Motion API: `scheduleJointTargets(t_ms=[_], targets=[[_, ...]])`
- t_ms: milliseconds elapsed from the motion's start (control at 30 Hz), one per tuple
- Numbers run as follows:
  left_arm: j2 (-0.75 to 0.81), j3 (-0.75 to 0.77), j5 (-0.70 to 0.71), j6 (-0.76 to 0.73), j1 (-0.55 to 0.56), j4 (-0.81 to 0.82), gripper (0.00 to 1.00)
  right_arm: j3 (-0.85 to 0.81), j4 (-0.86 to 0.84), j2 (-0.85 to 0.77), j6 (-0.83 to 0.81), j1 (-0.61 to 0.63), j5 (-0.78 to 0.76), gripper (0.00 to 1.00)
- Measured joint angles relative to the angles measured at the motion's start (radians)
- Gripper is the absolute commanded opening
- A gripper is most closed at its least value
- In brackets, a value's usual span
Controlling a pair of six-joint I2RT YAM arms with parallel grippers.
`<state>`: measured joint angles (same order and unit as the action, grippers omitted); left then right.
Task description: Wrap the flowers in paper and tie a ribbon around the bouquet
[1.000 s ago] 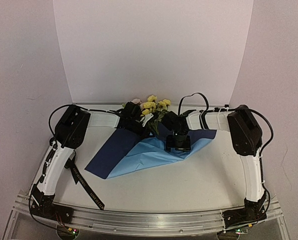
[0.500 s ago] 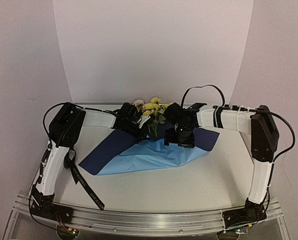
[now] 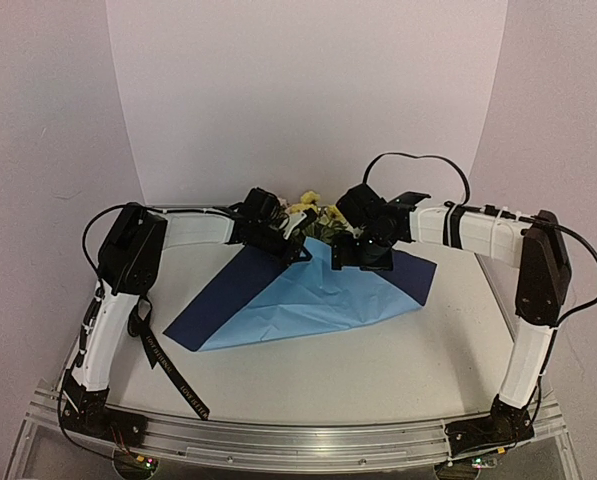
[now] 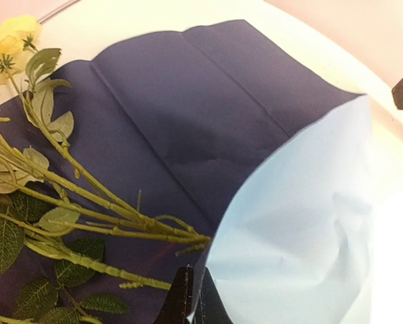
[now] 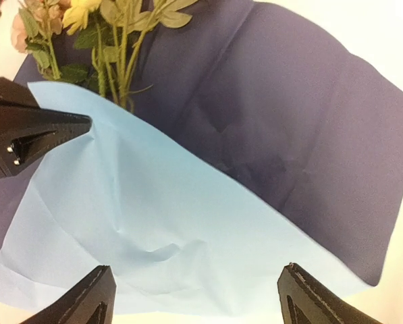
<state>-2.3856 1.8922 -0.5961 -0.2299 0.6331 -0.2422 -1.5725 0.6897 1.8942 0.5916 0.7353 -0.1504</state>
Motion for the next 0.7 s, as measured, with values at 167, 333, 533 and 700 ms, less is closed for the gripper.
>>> scheduleJointTargets(t_ms=[167,333,533,700], targets=[[-0.033,0.095,0.021,0.004,0.01,-0.031,0.0,0.016,-0.053,0.0,-0.037,-0.002,0.047,0.84],[-0.09,0.182,0.033,0.005,0.018,-0.039,0.0,0.025,-0.112,0.012,-0.05,-0.002,0.102,0.8],[-0.141,0.202,0.052,0.006,0.019,-0.047,0.0,0.102,-0.171,0.044,-0.043,-0.002,0.126,0.85],[-0.172,0.225,0.062,0.019,0.019,-0.042,0.0,0.135,-0.171,0.056,-0.043,-0.002,0.107,0.85]])
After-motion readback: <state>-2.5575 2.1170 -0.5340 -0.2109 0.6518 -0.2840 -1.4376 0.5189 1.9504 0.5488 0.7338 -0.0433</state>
